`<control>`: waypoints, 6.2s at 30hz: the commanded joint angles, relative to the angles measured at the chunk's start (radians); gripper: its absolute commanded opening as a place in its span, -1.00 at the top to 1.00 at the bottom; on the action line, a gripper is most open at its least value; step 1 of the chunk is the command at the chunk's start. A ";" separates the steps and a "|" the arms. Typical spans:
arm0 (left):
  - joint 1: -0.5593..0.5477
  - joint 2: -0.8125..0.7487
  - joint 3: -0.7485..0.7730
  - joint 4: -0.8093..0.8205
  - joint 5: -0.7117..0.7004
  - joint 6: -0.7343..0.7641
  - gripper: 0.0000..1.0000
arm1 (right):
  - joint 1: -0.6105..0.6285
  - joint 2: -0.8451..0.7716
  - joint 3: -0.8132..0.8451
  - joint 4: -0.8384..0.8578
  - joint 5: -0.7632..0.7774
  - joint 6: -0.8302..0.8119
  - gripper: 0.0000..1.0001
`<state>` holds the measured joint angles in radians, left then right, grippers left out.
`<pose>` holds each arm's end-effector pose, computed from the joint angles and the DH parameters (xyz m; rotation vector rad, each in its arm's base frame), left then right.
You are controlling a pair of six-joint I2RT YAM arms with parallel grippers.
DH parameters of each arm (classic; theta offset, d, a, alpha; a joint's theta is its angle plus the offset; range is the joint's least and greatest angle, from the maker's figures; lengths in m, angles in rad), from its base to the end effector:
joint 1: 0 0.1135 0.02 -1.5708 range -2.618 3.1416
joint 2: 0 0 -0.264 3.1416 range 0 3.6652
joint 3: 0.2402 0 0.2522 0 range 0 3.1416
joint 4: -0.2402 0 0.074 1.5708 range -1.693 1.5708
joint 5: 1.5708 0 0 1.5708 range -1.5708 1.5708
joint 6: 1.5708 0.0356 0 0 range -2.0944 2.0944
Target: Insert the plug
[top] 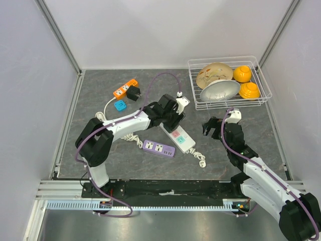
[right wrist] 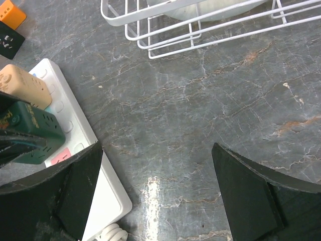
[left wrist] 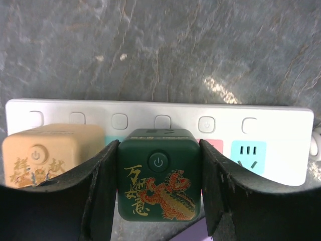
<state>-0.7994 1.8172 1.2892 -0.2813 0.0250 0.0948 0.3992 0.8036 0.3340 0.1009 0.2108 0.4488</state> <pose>0.2795 -0.2887 0.2186 1.0532 2.1685 -0.3613 0.1723 0.0646 0.2070 0.1891 1.9387 0.3607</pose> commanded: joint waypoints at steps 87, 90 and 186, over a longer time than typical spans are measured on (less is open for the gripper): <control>0.091 -0.469 -0.054 -0.107 -0.094 -0.461 -0.47 | 0.004 0.005 0.237 -0.262 -0.461 -0.122 -0.96; 0.150 -0.547 -0.103 -0.121 -0.129 -0.455 -0.67 | 0.006 0.011 0.235 -0.265 -0.479 -0.131 -0.96; -0.222 -0.707 -0.321 0.211 -0.249 -0.058 0.97 | 0.288 0.149 0.358 0.049 -0.378 0.338 -0.96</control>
<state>-1.0031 1.1057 0.9035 -0.1036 -0.1490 -0.0399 0.6720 0.9253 0.6563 0.1860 -0.1574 0.8368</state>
